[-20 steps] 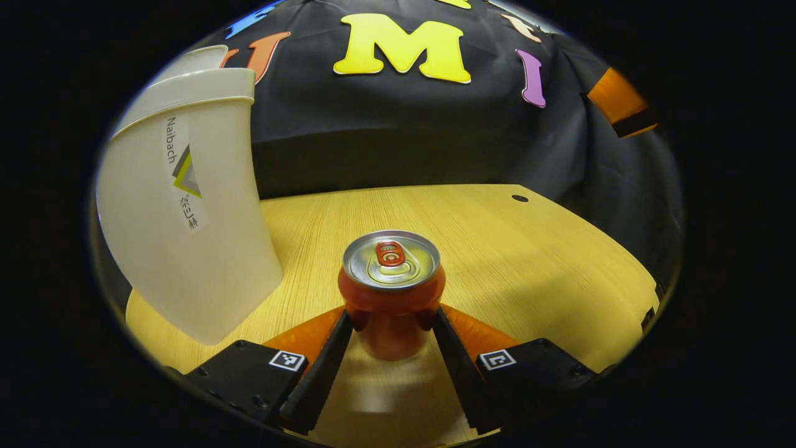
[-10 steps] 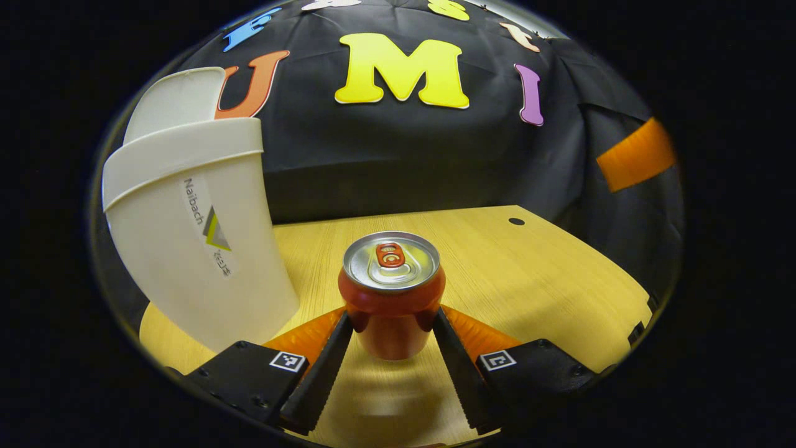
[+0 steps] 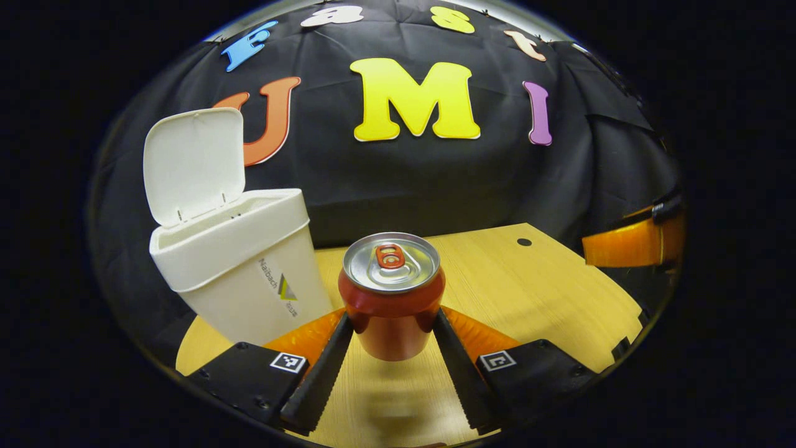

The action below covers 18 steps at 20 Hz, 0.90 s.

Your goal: Press the lid of the desktop garbage bin to open it, pick up the crumpled paper on the desktop and throw it into the bin, then pick up the pop can on the desktop and drop it into the bin, and finally close the garbage bin lid.

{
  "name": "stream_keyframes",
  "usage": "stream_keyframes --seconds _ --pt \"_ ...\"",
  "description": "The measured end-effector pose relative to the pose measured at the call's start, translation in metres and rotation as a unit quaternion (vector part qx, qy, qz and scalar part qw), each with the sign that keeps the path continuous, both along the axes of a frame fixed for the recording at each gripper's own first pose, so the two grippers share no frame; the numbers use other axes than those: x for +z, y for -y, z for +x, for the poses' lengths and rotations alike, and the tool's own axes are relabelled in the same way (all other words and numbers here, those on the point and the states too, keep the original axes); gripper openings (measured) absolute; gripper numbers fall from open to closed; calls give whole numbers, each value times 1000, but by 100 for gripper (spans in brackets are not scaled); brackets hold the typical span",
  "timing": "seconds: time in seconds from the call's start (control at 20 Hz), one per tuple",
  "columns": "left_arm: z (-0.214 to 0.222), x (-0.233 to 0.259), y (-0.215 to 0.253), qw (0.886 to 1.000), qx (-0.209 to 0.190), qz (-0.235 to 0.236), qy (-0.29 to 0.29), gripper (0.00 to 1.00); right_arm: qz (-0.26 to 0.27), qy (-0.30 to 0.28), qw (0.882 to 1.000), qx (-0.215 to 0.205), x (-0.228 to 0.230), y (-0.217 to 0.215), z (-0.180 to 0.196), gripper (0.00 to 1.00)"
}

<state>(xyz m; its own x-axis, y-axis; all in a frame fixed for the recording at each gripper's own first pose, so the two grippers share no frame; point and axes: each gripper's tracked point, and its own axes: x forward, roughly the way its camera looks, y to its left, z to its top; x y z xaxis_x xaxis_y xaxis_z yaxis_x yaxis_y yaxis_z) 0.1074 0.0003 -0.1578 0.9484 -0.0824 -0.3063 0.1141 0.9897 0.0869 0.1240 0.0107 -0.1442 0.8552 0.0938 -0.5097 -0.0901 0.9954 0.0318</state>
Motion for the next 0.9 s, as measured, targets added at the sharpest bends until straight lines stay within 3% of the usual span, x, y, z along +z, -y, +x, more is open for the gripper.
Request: stream_keyframes --seconds 0.65,0.9 --pt "8 136 -78 996 78 7 37 85 12 12 1000 -13 2 -17 12 95" --pt "24 150 -122 993 111 5 38 85 14 8 1000 -9 -1 -36 19 95"
